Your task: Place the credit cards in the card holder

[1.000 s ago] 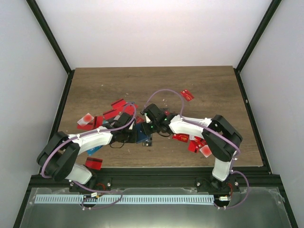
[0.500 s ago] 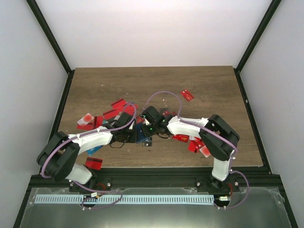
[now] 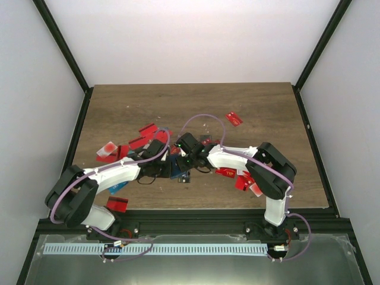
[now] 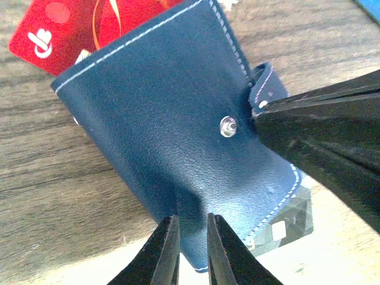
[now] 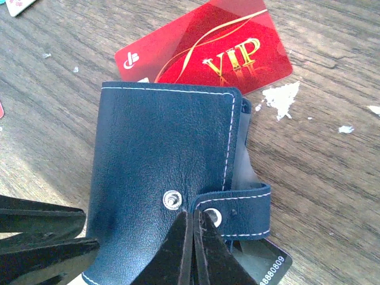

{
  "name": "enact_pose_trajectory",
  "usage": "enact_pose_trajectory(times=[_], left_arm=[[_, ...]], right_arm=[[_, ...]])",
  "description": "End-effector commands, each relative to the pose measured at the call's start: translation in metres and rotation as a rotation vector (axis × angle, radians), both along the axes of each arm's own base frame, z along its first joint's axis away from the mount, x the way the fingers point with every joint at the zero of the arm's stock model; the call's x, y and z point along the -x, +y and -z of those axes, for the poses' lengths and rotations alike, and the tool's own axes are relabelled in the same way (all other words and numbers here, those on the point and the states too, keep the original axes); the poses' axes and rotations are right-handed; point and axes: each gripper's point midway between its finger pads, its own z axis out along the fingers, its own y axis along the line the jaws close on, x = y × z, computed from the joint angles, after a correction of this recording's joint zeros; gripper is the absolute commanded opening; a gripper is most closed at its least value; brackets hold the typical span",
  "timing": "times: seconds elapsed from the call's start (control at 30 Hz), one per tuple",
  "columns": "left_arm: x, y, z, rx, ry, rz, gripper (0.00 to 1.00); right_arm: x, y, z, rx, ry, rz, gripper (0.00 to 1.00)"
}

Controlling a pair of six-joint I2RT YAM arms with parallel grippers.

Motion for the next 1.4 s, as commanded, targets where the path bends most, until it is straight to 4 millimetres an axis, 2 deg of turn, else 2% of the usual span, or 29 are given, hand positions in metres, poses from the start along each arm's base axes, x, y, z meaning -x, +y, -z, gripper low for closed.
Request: enact_pose_trajectory(times=[0.0,0.17,0.43,0.67,0.9,1.37], left_arm=[[-0.012,-0.005,-0.029,0.031,-0.069,-0.001,0.17],[-0.023,0.005,-0.034,0.020,-0.085,-0.035,0.18],[-0.027,0.005,-0.003,-0.003,-0.031,-0.028,0.17],[-0.024,0.006,0.008,-0.009,-0.012,-0.025,0.17],[-0.023,0.004,0.011,-0.007,-0.007,-0.014,0.16],[-0.020,0.003,0.011,0.003,-0.001,-0.006,0.16]], right_arm=[[-0.006,0.007,-0.013,-0.012,-0.028,-0.001,0.01],[-0.007,0.008,-0.012,-0.010,-0.025,-0.005,0.01],[-0.008,0.015,-0.020,-0.030,-0.026,-0.016,0.01],[-0.007,0.023,-0.023,-0.055,-0.008,-0.039,0.01],[-0.007,0.033,-0.018,-0.074,0.016,-0.054,0.01],[-0.015,0.027,-0.004,-0.054,0.015,-0.011,0.01]])
